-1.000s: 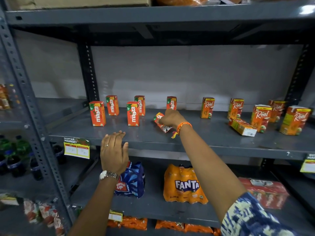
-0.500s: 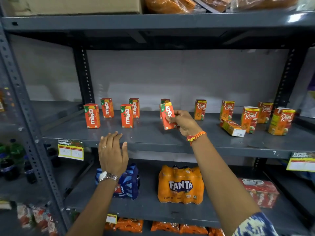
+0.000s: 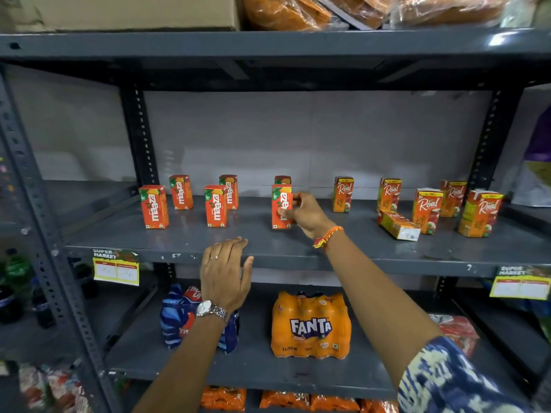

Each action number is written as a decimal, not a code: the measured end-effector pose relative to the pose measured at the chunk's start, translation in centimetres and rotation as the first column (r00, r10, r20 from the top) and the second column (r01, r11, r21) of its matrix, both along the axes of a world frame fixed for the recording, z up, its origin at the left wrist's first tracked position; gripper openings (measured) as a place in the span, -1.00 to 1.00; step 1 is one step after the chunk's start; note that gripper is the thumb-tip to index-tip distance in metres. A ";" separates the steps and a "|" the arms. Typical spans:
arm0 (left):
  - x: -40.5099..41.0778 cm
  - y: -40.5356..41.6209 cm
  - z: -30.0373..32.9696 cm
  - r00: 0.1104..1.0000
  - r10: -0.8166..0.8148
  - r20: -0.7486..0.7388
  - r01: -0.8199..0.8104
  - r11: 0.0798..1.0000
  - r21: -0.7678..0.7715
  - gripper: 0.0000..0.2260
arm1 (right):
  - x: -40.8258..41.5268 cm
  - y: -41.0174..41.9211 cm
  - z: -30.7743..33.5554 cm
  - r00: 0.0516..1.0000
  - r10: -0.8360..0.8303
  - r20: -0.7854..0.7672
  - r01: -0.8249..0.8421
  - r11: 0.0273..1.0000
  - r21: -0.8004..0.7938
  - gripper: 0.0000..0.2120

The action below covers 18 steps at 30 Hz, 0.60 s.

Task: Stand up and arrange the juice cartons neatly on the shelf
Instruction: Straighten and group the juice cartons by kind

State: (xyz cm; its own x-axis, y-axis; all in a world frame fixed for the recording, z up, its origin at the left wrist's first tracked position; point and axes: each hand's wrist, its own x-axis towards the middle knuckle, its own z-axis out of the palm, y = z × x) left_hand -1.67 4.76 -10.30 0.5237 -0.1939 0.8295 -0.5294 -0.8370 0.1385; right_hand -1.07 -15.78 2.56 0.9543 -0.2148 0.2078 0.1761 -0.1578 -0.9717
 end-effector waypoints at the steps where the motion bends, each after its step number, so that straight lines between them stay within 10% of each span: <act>1: 0.0 0.0 0.0 1.000 0.001 -0.008 -0.001 1.000 0.003 -0.65 | 0.4 0.3 -0.3 1.000 -0.003 -0.005 0.003 0.999 -0.035 -0.51; 13: -0.5 -0.1 0.1 0.999 -0.007 -0.032 0.007 1.000 -0.009 -0.62 | -0.6 -0.7 -0.2 0.996 -0.090 -0.021 0.080 0.953 -0.293 -0.42; 18: -0.6 -0.5 0.3 0.999 0.031 -0.015 -0.031 0.999 -0.023 -0.62 | -7.2 -7.8 0.5 0.768 -0.576 0.279 0.622 0.569 -0.538 -0.72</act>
